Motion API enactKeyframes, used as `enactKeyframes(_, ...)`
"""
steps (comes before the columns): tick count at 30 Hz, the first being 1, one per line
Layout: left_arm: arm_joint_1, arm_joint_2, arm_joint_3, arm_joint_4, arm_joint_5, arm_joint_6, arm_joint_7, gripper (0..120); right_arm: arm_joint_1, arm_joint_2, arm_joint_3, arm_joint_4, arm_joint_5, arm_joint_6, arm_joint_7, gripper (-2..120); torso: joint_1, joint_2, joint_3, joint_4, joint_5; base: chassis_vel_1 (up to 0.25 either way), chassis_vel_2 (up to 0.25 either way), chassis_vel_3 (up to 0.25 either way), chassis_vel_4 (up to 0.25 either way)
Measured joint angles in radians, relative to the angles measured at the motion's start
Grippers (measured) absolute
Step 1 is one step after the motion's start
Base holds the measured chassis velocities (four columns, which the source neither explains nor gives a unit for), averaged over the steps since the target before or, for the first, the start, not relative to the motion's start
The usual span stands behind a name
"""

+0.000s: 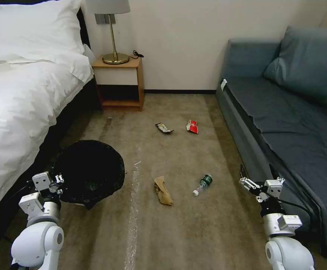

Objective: Pick up the trash bin, then pick up the garbage on the floor and place it into the trash bin.

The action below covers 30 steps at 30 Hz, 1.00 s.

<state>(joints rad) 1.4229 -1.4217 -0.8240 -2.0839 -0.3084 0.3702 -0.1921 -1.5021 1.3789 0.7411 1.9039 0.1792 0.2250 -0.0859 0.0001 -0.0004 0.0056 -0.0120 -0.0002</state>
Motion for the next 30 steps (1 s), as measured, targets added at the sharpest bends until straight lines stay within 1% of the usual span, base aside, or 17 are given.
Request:
enactKeyframes(13, 0.003, 0.000, 0.003, -0.002, 0.001, -0.001, -0.001, 4, -0.001, 0.001, -0.003, -0.004, -0.013, 0.004, 0.001, 100, 0.000, 0.000, 0.000, 0.0000, 0.0000, -0.065, 0.067, 0.079, -0.068)
enactKeyframes(16, 0.003, 0.000, 0.003, -0.003, 0.001, -0.001, -0.001, 4, 0.008, 0.002, -0.006, -0.013, -0.027, 0.027, 0.012, 100, 0.000, 0.000, 0.000, -0.0001, 0.0000, -0.055, 0.057, 0.060, -0.065)
enactKeyframes(18, 0.003, 0.001, 0.003, -0.003, 0.000, -0.001, -0.001, 4, 0.020, 0.003, -0.007, -0.034, -0.063, 0.081, 0.012, 100, 0.000, 0.000, 0.000, -0.0001, 0.0000, -0.055, 0.063, 0.065, -0.057)
enactKeyframes(22, 0.000, 0.001, 0.003, -0.003, 0.000, -0.001, -0.002, 4, 0.031, 0.002, -0.015, -0.045, -0.076, 0.113, 0.022, 100, 0.000, 0.000, 0.000, 0.0000, 0.0000, -0.025, 0.039, 0.043, -0.034)
enactKeyframes(27, -0.002, -0.001, 0.006, 0.000, 0.000, 0.000, -0.002, 4, 0.043, -0.011, -0.042, -0.045, -0.078, 0.105, 0.045, 100, 0.000, 0.000, 0.000, -0.0001, -0.0001, 0.000, 0.000, 0.000, 0.000)
enactKeyframes(30, -0.002, -0.003, 0.009, 0.003, 0.003, 0.000, -0.002, 4, 0.059, -0.027, -0.073, -0.050, -0.084, 0.079, 0.073, 100, 0.000, 0.000, 0.000, -0.0001, -0.0001, 0.000, 0.000, 0.000, 0.000)
